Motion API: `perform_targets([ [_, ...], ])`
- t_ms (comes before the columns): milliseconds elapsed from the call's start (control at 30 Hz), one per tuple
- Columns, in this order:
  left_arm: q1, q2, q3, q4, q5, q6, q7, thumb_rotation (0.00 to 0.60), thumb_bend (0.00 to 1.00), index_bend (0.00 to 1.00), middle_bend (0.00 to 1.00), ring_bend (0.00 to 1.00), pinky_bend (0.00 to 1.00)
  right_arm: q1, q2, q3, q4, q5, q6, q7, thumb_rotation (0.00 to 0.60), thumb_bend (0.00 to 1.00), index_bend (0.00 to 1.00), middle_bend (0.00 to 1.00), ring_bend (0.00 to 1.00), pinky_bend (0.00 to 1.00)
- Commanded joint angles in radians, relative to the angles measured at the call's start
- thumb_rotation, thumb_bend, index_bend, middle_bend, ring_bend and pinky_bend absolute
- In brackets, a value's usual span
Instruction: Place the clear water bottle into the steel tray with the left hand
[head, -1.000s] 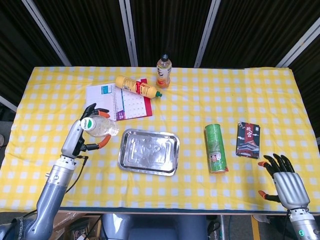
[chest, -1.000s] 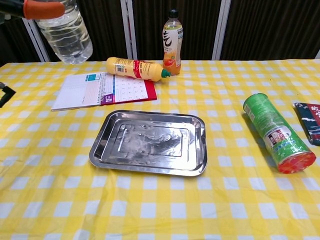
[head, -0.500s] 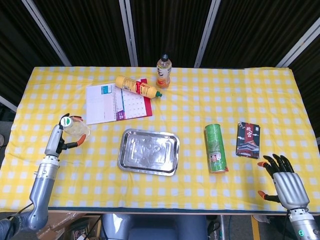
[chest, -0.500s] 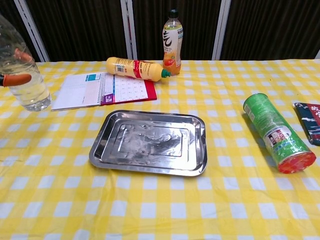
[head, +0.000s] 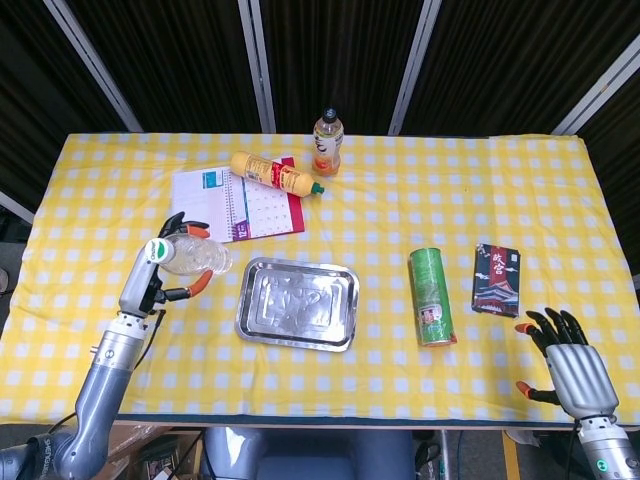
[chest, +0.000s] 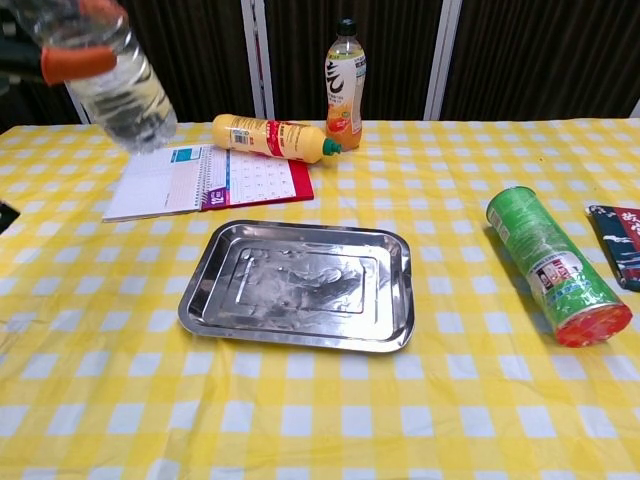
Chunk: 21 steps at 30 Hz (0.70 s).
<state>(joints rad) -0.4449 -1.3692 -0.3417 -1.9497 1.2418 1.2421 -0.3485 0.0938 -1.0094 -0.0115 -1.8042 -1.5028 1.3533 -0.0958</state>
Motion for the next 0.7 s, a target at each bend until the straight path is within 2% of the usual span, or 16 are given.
perform_targets([
  [33, 0.001, 0.061, -0.053, -0.158, 0.022, 0.080, 0.118, 0.600, 0.48, 0.53, 0.22, 0.00, 0.00, 0.000, 0.002, 0.000, -0.002, -0.001, 0.001, 0.003, 0.600, 0.16, 0.27, 0.15, 0.04, 0.02],
  [133, 0.013, 0.081, -0.053, -0.171, -0.004, 0.091, 0.135, 0.600, 0.48, 0.53, 0.22, 0.00, 0.00, -0.003, 0.002, -0.004, -0.002, -0.006, 0.004, 0.003, 0.600, 0.16, 0.27, 0.15, 0.04, 0.02],
  [200, 0.024, 0.088, -0.040, -0.140, -0.024, 0.087, 0.125, 0.600, 0.48, 0.53, 0.22, 0.00, 0.00, -0.003, 0.001, -0.005, -0.002, -0.006, 0.003, 0.003, 0.600, 0.16, 0.27, 0.15, 0.04, 0.02],
  [300, 0.043, 0.083, -0.002, -0.065, -0.050, 0.063, 0.080, 0.600, 0.48, 0.53, 0.22, 0.00, 0.00, -0.001, 0.000, -0.006, -0.005, -0.009, 0.000, 0.003, 0.600, 0.16, 0.27, 0.15, 0.04, 0.02],
  [567, 0.060, -0.012, 0.080, 0.270, -0.086, -0.055, -0.113, 0.600, 0.48, 0.53, 0.21, 0.00, 0.00, 0.002, -0.003, -0.008, -0.008, -0.012, -0.004, -0.003, 0.600, 0.16, 0.27, 0.15, 0.04, 0.02],
  [700, 0.053, -0.038, 0.089, 0.315, -0.041, -0.069, -0.157, 0.600, 0.48, 0.53, 0.21, 0.00, 0.00, 0.003, -0.004, -0.007, -0.005, -0.006, -0.008, -0.007, 0.600, 0.16, 0.27, 0.15, 0.04, 0.02],
])
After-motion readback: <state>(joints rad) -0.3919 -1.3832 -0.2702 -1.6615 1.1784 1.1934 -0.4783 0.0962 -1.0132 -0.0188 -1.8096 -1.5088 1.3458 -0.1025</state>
